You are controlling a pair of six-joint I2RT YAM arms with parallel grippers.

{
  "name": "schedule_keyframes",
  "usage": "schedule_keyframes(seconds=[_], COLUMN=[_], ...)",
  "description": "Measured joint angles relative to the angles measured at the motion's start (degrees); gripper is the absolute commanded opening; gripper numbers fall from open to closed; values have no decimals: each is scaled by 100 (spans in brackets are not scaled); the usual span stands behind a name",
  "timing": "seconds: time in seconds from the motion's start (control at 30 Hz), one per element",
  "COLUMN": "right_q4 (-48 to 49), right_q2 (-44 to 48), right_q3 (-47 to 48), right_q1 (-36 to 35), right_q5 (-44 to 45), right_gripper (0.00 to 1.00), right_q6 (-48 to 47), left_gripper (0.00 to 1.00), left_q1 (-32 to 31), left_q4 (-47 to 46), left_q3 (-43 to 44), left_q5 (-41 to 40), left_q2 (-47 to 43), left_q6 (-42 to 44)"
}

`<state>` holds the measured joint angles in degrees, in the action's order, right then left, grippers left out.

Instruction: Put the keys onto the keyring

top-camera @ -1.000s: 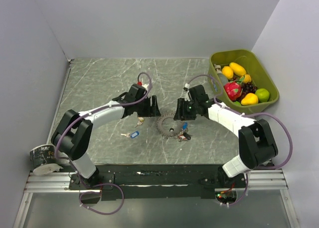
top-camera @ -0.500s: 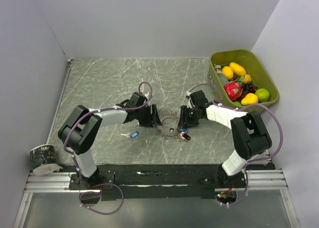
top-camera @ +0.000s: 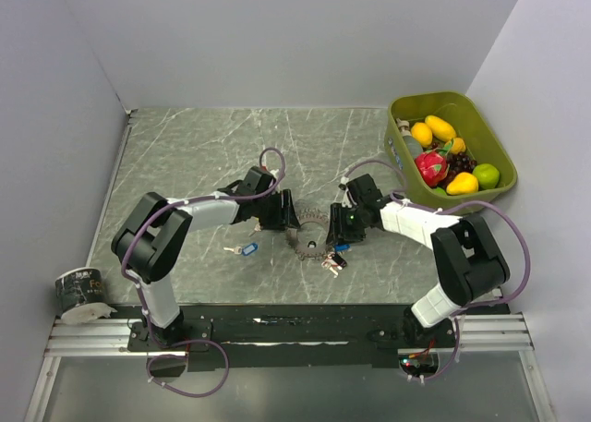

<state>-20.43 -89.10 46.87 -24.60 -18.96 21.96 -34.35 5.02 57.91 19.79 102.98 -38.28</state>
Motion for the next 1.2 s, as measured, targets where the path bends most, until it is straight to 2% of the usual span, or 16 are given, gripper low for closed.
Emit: schedule_keyframes(seconds=[0.2, 0.5, 0.77, 0.93, 1.2], right_q4=[-195, -302, -341, -328, -271], right_q2=[195, 306, 129, -96, -181], right_q3=[238, 616, 743, 942, 925], right_q1=[-4, -326, -409, -385, 122], right_q5=[208, 481, 590, 608, 361], right_gripper=[52, 54, 53, 53, 52], right_q6=[-85, -251, -254, -243, -184], left_gripper=[69, 65, 63, 58, 50], left_q1=[-9, -9, 101, 168, 168], left_q4=[155, 313, 321, 186, 52], left_q3=[-37, -59, -476, -492, -487], left_q5=[-365, -763, -765, -649, -450], left_q2=[-313, -1158, -1163, -1014, -518], left_q6=[120, 306, 321, 319, 313])
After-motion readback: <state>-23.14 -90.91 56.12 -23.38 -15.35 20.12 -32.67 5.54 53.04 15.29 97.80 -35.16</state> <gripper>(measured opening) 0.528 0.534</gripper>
